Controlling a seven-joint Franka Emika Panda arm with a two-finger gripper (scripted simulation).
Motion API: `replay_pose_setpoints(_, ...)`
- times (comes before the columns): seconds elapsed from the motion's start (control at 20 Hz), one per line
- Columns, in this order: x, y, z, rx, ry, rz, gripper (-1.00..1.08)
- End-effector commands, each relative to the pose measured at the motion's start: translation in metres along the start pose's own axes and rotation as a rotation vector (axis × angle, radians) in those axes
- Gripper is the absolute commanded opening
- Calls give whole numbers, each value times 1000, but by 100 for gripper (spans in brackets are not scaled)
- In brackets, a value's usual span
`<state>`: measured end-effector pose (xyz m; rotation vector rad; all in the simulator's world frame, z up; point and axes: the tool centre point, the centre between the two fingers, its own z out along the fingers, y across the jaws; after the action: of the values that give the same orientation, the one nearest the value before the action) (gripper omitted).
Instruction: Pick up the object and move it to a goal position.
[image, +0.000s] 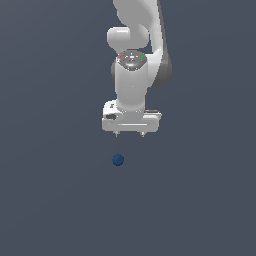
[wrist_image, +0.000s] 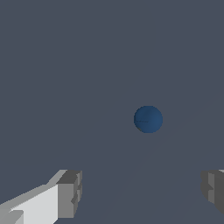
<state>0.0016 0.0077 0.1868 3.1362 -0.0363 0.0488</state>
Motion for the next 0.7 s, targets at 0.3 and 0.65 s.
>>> replay_pose_setpoints(0.3,3,4,7,-1,-2,-20,100)
replay_pose_setpoints(0.65,14,17,34,-1,-11,-89,100)
